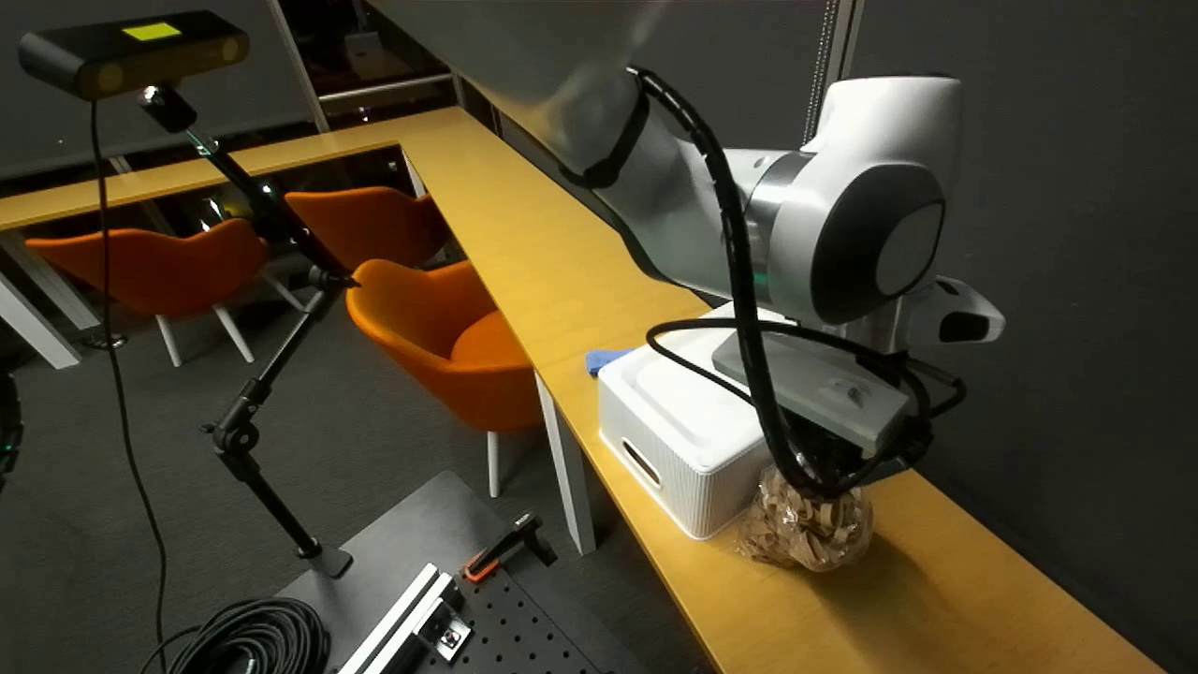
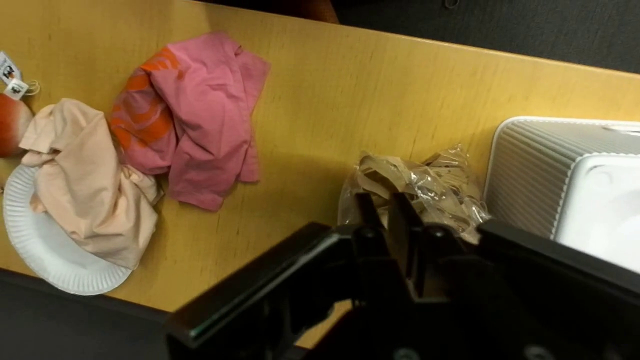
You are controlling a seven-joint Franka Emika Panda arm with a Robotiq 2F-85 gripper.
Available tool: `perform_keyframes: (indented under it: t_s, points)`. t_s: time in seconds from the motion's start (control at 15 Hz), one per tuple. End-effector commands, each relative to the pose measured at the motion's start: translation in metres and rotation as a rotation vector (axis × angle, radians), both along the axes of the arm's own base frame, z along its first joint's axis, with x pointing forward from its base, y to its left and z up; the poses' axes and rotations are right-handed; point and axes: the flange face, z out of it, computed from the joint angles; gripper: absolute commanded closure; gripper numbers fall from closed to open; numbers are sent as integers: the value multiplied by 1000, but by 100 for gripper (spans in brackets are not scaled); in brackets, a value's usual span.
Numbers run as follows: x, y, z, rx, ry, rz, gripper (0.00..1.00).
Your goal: Take two pinches of rubber bands out of the bag and place them on the tub
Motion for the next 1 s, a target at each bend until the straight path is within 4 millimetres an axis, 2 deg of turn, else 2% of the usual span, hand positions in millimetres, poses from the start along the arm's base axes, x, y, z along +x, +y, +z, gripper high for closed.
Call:
perform_keyframes:
  t_s: [0.0,0.53,0.93]
  points:
    - [6,-13,-20,-12,10,-8,100]
    - [24,-11,-63,-20,-12,30,100]
    - [32,-7,-84,-16,-29,49,100]
